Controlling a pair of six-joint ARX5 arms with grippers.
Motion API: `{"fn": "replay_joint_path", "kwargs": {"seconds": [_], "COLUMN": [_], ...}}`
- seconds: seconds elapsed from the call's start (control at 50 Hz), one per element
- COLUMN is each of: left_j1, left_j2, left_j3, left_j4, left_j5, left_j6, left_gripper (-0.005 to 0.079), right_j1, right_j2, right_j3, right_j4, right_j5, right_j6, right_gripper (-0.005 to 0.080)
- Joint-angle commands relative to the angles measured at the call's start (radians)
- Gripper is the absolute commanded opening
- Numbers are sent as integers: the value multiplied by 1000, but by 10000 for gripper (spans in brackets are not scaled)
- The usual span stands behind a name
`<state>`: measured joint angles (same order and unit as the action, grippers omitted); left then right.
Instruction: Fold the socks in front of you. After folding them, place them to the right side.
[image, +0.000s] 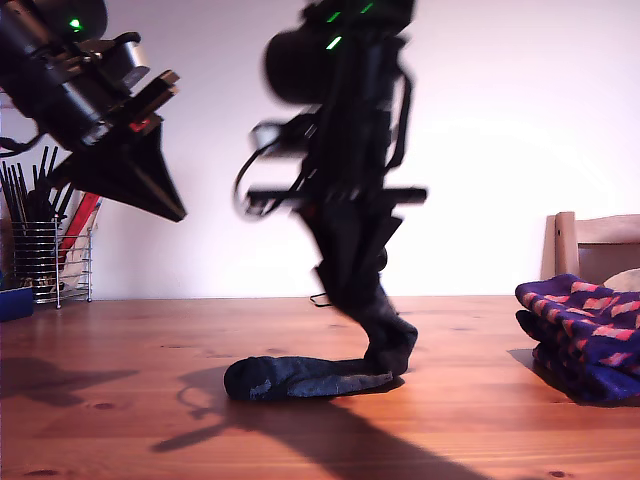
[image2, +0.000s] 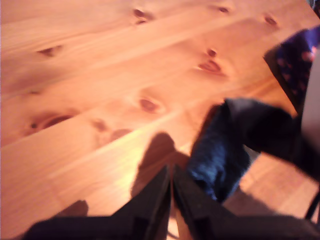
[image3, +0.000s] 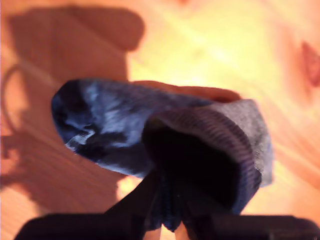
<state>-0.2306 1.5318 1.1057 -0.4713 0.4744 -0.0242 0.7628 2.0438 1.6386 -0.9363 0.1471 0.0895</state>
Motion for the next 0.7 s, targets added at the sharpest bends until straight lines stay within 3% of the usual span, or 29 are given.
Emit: {"fn": "replay_joint_path", "kwargs": {"seconds": [0.0,0.34,0.54,0.68], "left_j1": [11,26,37,50], "left_j2": [-27,-27,-28,-28], "left_j3": [-19,-19,-19,-19], "left_j4": [2,23,22,19], "left_j5": [14,16,19,20], "left_j6": [-1,-2,-2,-2], "left_gripper": [-21,-21,-21,-21], "right_j1": [17,106,135,140], "right_j2": [29,56,57,63], "right_j3": [-7,-7,-7,-7], "right_j4": [5,24,76,106], "right_j5": [15,117,109,52], "right_j6": [9,18,22,37], "right_gripper": [-13,-13,-13,-13]}}
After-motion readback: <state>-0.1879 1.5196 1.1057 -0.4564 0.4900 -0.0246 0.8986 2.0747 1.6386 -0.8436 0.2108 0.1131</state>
